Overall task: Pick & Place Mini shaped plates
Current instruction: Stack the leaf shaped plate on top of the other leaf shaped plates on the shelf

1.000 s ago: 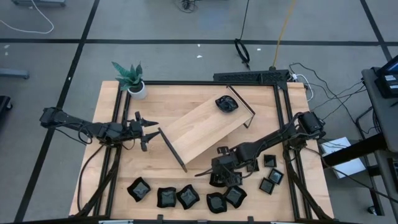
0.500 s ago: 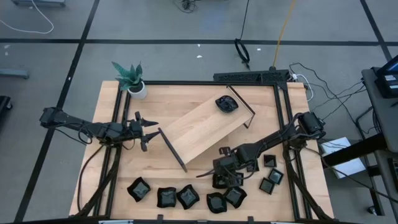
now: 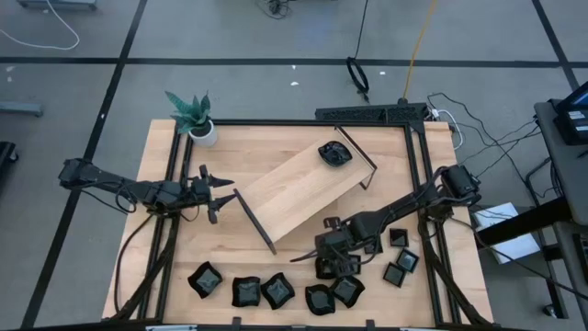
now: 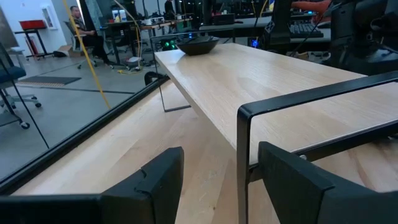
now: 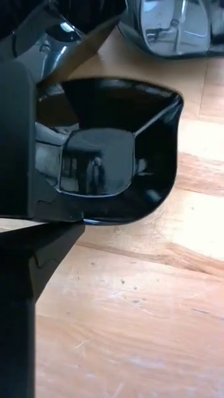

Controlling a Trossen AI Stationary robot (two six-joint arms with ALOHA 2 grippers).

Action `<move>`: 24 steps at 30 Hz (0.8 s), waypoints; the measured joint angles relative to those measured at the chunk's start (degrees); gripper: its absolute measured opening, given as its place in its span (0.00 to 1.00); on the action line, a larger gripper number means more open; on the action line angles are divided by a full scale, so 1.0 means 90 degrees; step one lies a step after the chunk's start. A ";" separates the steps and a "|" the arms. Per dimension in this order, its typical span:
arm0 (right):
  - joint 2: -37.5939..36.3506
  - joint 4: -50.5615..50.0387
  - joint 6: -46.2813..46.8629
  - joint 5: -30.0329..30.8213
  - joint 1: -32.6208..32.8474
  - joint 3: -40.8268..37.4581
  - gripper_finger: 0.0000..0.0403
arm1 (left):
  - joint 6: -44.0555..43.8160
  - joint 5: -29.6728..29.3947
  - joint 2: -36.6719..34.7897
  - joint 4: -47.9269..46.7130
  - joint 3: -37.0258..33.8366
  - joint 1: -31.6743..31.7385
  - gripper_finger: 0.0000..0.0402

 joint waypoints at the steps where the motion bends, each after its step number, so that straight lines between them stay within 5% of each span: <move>1: -0.0048 -0.0003 0.0000 0.0004 0.0009 0.0000 0.00 | 0.0000 0.0002 -0.0001 0.0001 0.0000 0.0000 0.52; 18: -0.1878 0.0315 0.0286 0.0083 0.0242 0.0002 0.00 | 0.0000 0.0001 0.0000 -0.0001 0.0000 0.0000 0.52; 24: -0.2676 0.0837 0.1028 0.1049 0.0104 0.0002 0.00 | 0.0000 0.0000 -0.0001 0.0001 0.0000 0.0000 0.52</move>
